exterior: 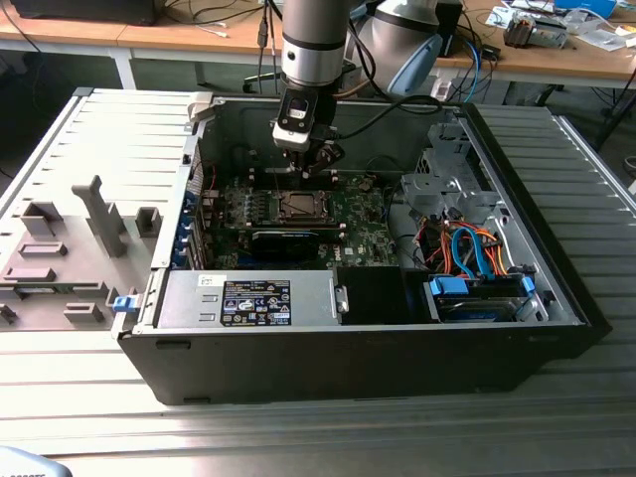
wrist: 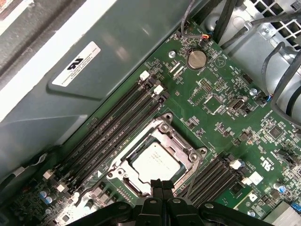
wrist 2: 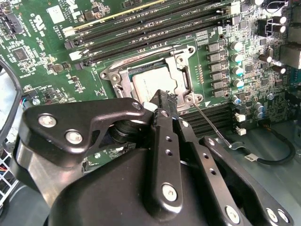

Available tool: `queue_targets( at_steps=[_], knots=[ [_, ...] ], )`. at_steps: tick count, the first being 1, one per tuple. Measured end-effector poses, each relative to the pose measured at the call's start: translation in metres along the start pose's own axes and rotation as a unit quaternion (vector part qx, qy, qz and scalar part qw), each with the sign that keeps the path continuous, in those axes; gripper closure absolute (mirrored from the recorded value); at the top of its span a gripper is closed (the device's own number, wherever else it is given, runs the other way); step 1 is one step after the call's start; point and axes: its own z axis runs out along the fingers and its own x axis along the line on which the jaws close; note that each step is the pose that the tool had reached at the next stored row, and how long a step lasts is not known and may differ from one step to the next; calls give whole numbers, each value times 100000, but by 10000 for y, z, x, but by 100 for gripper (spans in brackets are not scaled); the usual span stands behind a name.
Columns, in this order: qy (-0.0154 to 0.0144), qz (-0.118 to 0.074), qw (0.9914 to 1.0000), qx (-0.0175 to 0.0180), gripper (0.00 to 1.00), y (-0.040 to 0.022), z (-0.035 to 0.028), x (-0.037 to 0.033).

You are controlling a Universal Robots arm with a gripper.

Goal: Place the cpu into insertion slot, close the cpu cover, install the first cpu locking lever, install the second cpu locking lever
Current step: 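Install the first cpu locking lever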

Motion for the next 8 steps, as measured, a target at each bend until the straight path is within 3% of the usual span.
queue_targets(
  at_steps=[8],
  knots=[
    [-30, -735, 99997, -4, 89, 0, 0, 0]
  ],
)
